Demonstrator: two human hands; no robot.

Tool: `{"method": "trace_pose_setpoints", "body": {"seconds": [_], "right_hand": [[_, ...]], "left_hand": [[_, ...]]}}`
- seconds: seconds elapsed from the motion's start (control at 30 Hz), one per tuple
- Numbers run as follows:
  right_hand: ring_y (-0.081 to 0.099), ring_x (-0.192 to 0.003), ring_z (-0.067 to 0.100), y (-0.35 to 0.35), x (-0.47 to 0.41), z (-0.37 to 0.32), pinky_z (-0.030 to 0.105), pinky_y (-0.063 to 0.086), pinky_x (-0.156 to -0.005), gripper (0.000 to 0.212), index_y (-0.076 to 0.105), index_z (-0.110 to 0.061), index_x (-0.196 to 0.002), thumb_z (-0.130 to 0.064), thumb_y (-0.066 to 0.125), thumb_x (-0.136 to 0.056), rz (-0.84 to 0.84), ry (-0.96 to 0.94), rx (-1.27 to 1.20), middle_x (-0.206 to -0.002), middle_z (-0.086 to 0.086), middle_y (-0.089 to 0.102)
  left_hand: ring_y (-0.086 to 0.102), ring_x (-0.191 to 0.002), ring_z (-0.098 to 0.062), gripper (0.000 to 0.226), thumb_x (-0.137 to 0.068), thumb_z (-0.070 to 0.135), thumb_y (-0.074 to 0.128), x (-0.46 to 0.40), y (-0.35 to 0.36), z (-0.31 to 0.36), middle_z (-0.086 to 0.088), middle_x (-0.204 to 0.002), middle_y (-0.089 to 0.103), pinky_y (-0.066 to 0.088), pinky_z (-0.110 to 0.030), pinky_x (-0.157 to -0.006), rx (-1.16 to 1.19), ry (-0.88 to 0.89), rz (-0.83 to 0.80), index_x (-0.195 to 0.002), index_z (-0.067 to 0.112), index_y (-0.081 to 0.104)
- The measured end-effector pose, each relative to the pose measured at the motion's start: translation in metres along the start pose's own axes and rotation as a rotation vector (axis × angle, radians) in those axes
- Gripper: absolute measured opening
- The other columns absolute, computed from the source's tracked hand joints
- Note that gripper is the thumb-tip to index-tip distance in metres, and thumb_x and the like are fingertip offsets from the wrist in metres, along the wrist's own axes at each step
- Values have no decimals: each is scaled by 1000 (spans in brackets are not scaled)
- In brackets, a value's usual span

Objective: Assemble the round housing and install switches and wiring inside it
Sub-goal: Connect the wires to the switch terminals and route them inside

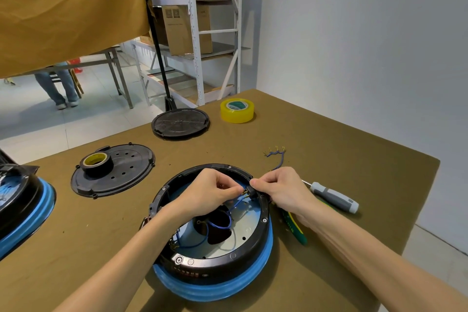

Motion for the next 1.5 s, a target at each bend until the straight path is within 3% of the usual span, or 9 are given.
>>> {"method": "trace_pose_setpoints", "body": {"seconds": [0.2,0.57,0.73,0.83,1.0,1.1,1.27,1.4,1.5], "right_hand": [[54,-46,-10,1,0,0,12,37,-53,27,80,-20,-74,-28,70,-98,-14,43,-18,-49,-19,62],[52,-43,-7,-5,-4,3,7,34,-43,24,83,-13,-84,-31,73,-95,-30,16,-1,-47,-16,60],[47,-42,0,-9,-10,2,10,35,-45,26,82,-18,-75,-32,74,-94,42,-75,83,-44,-12,56],[45,-45,2,-14,-18,5,14,37,-50,28,83,-20,-73,-36,74,-94,57,-69,92,-47,-10,58],[50,-49,9,-33,-45,17,23,44,-58,36,80,-15,-73,-38,66,-98,178,-25,-11,-57,1,61],[62,-62,19,-51,-71,21,32,50,-62,36,75,-10,-80,-33,57,-101,367,-33,309,-69,5,69],[64,-98,35,-45,-104,35,45,55,-90,34,61,-12,-98,-45,54,-101,267,169,782,-108,11,54],[60,-86,33,-39,-117,39,37,49,-78,17,51,-13,-84,-18,55,-100,420,178,763,-108,12,66],[66,-96,34,-42,-123,44,35,47,-75,13,57,-11,-87,-13,53,-100,457,192,608,-105,11,69]], "left_hand": [[59,-59,-5,25,-98,22,71,-1,0,0,0,-66,70,51,-17,-64,-7,-24,3,-80,7,81],[67,-68,-4,18,-98,29,70,7,-1,7,4,-77,77,58,-24,-71,-156,71,47,-87,22,83],[59,-98,2,14,-98,32,66,43,-38,12,24,-99,66,48,-17,-84,-453,252,379,-106,34,78],[52,-107,-8,18,-98,22,67,63,-59,-2,19,-106,63,41,-32,-94,-506,220,568,-111,32,76],[50,-124,-7,29,-101,18,63,68,-63,-29,12,-129,60,35,-25,-104,-284,86,630,-127,27,70],[53,-128,-8,33,-103,18,60,65,-57,-40,9,-135,62,38,-26,-107,-108,13,634,-134,25,66],[51,-124,-3,41,-103,13,58,67,-56,-42,15,-133,59,38,-24,-103,-49,13,656,-143,24,59],[53,-124,-6,43,-102,11,59,67,-57,-44,12,-134,60,42,-27,-106,-16,-14,645,-144,21,58],[55,-124,-8,43,-102,9,59,67,-57,-44,9,-134,61,43,-29,-107,4,-11,648,-143,20,59]]}}
Point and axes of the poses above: each hand's wrist, its own x-axis away from the middle knuckle, its own y-axis out of the palm, z = x × y, the point moved 5 cm from there along -x, towards the middle knuckle
